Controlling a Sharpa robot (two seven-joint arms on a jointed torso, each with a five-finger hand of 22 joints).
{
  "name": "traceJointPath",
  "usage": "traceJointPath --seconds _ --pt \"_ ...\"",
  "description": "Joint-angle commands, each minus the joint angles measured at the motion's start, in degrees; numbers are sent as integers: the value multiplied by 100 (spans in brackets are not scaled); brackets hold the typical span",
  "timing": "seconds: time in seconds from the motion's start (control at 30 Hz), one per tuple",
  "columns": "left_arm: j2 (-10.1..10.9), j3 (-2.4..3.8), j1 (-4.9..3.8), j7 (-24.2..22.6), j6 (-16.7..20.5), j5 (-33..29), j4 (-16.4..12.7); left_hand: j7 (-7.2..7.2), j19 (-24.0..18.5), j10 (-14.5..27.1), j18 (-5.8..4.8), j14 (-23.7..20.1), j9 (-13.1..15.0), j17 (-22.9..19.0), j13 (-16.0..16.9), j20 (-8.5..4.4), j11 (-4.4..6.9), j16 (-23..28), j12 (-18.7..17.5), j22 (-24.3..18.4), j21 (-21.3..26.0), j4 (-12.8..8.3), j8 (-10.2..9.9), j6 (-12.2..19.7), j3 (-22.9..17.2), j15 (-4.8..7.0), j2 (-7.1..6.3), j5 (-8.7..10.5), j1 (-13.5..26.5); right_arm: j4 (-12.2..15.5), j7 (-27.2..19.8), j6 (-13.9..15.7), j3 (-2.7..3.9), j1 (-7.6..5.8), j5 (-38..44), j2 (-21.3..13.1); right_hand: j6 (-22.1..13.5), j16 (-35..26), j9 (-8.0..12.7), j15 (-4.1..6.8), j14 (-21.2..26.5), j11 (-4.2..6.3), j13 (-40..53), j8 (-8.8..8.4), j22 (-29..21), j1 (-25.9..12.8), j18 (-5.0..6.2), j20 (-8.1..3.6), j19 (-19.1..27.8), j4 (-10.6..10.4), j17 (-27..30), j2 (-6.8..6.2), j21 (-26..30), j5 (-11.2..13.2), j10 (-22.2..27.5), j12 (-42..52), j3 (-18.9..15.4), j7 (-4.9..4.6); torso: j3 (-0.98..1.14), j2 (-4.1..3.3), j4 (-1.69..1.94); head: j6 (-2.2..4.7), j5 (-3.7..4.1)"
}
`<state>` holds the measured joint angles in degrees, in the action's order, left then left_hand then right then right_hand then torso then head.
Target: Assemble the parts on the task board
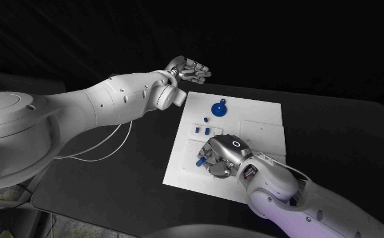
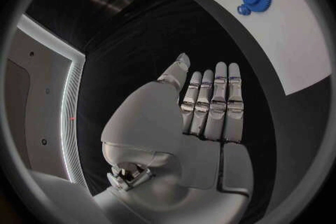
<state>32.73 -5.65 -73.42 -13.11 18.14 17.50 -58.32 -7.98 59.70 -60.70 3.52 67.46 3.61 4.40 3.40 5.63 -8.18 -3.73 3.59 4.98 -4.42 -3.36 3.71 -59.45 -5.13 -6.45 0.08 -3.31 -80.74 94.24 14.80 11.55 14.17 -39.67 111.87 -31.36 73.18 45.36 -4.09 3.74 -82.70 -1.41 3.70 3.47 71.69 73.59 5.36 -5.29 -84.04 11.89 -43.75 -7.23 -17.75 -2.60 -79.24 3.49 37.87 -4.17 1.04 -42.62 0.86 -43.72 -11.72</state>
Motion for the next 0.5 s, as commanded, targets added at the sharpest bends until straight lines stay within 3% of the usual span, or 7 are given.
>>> traceJointPath --seconds 0.03,0.5 --pt "-8 4 -4 -18 -65 11 -6 -22 43 33 -68 27 -4 8 -7 9 -16 13 -14 -5 -30 -3 -15 -30 28 -12 59 5 5 8 64 -153 -8 7 209 -4 45 -21 -6 55 -2 80 4 22 23 -7 107 -41 -197 52 -13 48 -18 -17 -104 16 -3 3 -1 -3 1 -1 -1" --pt "-14 4 -4 -8 -68 11 3 -22 43 33 -68 27 -4 8 -7 9 -16 13 -14 -5 -30 -3 -15 -30 28 -12 59 5 5 58 318 -199 -24 5 633 89 49 -19 -5 56 -4 80 4 22 41 -10 102 -41 -198 62 -21 40 -28 -17 -109 16 16 5 -7 0 7 -6 13"
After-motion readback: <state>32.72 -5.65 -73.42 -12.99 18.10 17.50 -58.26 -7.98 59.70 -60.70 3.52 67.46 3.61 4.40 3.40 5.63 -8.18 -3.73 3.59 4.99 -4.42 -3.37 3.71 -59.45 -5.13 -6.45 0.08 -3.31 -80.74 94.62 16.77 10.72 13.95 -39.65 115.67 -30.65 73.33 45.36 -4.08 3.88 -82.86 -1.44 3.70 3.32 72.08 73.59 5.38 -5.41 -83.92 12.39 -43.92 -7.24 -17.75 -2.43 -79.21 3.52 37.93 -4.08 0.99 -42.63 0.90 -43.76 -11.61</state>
